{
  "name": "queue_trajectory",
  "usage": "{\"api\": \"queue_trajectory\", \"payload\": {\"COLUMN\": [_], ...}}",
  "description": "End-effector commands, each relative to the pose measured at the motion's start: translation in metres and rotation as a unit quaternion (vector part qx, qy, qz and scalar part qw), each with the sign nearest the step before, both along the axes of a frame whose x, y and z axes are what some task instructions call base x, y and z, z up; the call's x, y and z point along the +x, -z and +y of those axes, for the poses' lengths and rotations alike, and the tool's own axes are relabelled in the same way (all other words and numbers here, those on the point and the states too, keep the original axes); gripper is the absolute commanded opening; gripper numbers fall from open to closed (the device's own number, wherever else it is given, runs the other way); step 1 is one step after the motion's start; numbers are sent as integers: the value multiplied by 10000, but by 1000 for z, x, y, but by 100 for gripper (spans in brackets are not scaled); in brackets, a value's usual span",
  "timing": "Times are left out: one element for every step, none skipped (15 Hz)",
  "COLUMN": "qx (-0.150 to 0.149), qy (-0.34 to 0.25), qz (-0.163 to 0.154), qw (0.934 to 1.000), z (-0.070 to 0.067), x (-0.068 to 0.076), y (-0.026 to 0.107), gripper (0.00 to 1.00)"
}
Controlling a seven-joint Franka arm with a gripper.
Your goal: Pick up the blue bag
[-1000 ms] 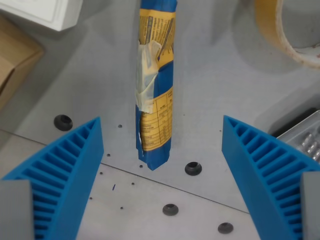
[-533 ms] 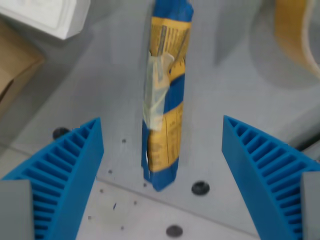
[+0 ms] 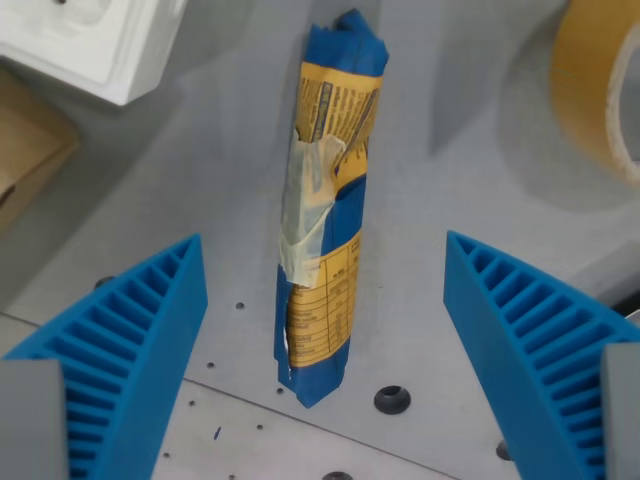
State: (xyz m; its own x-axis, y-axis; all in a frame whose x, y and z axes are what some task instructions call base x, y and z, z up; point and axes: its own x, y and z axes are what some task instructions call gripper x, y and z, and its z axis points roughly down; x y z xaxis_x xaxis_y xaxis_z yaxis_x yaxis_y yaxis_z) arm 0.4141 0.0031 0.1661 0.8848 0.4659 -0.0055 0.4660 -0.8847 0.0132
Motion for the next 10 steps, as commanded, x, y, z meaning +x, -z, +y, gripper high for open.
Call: {"api": "queue_trajectory", "payload": {"qx": [-84, -85, -85, -86, -88, -87, -89, -88, -87, -87], "qy": [-233, -239, -242, -242, -248, -246, -246, -236, -220, -204], "qz": [-217, -239, -272, -314, -356, -385, -403, -405, -398, -389], "qw": [9995, 9994, 9993, 9992, 9990, 9989, 9988, 9989, 9989, 9990], "z": [-1, 0, 1, 2, 3, 4, 5, 6, 6, 7], "x": [-15, -16, -16, -16, -16, -14, -12, -10, -7, -5], "y": [-7, -4, -1, 2, 4, 6, 8, 10, 12, 13], "gripper": [100, 100, 100, 100, 100, 100, 100, 100, 100, 100]}}
